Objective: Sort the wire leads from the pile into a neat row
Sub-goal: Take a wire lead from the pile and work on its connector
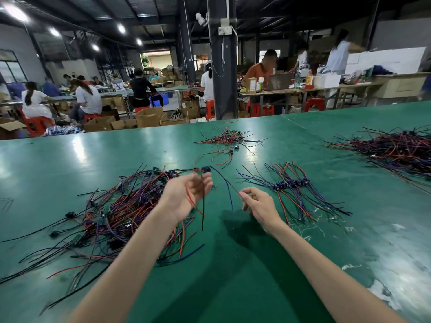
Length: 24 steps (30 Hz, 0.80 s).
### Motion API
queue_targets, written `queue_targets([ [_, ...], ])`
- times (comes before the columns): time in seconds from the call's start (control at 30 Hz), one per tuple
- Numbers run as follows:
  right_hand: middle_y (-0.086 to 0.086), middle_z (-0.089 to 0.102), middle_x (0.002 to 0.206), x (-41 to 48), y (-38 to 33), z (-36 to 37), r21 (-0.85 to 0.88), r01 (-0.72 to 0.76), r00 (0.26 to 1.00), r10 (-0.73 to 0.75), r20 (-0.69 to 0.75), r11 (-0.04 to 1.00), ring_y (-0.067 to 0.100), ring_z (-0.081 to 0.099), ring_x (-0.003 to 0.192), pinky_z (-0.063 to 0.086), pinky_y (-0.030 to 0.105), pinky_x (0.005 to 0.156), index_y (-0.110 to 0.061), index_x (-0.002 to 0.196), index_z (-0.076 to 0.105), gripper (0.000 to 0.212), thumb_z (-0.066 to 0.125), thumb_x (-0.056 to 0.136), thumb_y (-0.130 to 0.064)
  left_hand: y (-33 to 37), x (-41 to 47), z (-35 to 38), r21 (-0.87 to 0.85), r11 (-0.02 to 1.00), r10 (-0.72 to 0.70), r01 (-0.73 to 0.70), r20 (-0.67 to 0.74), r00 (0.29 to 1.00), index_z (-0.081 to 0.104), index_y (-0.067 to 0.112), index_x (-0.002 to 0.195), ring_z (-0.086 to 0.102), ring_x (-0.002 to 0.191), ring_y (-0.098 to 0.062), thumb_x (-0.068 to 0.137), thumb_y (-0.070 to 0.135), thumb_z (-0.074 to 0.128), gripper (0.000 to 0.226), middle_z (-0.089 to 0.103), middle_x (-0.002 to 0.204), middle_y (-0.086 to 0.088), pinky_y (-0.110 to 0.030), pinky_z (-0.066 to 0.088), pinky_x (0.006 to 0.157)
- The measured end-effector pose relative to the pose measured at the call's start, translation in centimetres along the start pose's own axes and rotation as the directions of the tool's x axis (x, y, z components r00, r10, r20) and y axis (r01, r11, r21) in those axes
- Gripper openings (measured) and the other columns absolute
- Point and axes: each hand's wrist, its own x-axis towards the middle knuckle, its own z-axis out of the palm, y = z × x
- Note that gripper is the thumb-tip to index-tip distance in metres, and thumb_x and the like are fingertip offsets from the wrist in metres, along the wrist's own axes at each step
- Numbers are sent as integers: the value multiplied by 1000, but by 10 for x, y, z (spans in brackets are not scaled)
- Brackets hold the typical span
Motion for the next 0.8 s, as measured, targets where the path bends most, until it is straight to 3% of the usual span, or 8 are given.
queue_targets([
  [0.07, 1, 61, 60, -1, 1, -5, 181, -3, 999, -6, 52, 983, 4, 56, 50, 42, 18, 48, -16, 96, 68, 7, 65, 90, -15, -22, 0, 3, -146, 981, -126, 130, 34, 991, 57, -13, 98, 65, 55, -18, 101, 6, 35, 29, 66, 71, -15, -24, 57, 53],
  [0.2, 2, 62, 69, -3, 1, -9, 222, 23, 976, -69, 205, 975, 6, 54, 59, 45, 17, 61, -19, 109, 65, 32, 70, 82, -2, -53, 3, 6, -274, 913, -297, 303, 63, 953, 57, -16, 90, 65, 50, -22, 99, 1, 36, 28, 65, 67, -18, -28, 57, 48],
  [0.37, 8, 69, 77, -8, -7, -7, 362, -73, 952, -43, 303, 929, 9, 62, 62, 50, 19, 64, -15, 109, 65, 32, 54, 90, 9, -59, 2, -1, -333, 871, -353, 362, 88, 931, 57, -14, 87, 64, 47, -24, 97, -1, 38, 25, 64, 66, -17, -27, 55, 44],
  [0.43, 7, 72, 79, -10, -9, -6, 449, -165, 939, 1, 343, 878, 14, 67, 67, 54, 21, 66, -11, 108, 65, 40, 46, 88, 18, -60, 3, -5, -297, 884, -360, 361, 60, 931, 57, -12, 86, 62, 45, -22, 98, 0, 39, 25, 62, 63, -15, -25, 54, 43],
  [0.53, 8, 73, 80, -13, -10, -5, 550, -251, 923, 25, 385, 797, 17, 70, 73, 57, 24, 70, -5, 102, 67, 46, 45, 79, 28, -65, 7, -8, -112, 948, -304, 299, -32, 952, 56, -11, 86, 58, 41, -15, 97, -1, 40, 22, 61, 59, -13, -22, 53, 42],
  [0.63, 7, 73, 77, -15, -14, -1, 582, -253, 938, 48, 345, 773, 14, 69, 70, 58, 24, 74, -2, 97, 68, 29, 58, 79, 17, -70, 8, -10, 36, 970, -238, 241, -57, 970, 53, -6, 87, 54, 39, -12, 97, -4, 39, 17, 63, 63, -13, -20, 51, 42],
  [0.8, 2, 68, 66, -15, -16, 0, 568, -210, 970, 99, 220, 796, 10, 60, 57, 54, 20, 61, -6, 85, 72, 12, 67, 81, 3, -76, 5, -8, 223, 943, -256, 248, 9, 967, 49, 1, 88, 47, 38, -9, 96, -5, 38, 15, 62, 59, -10, -16, 41, 36],
])
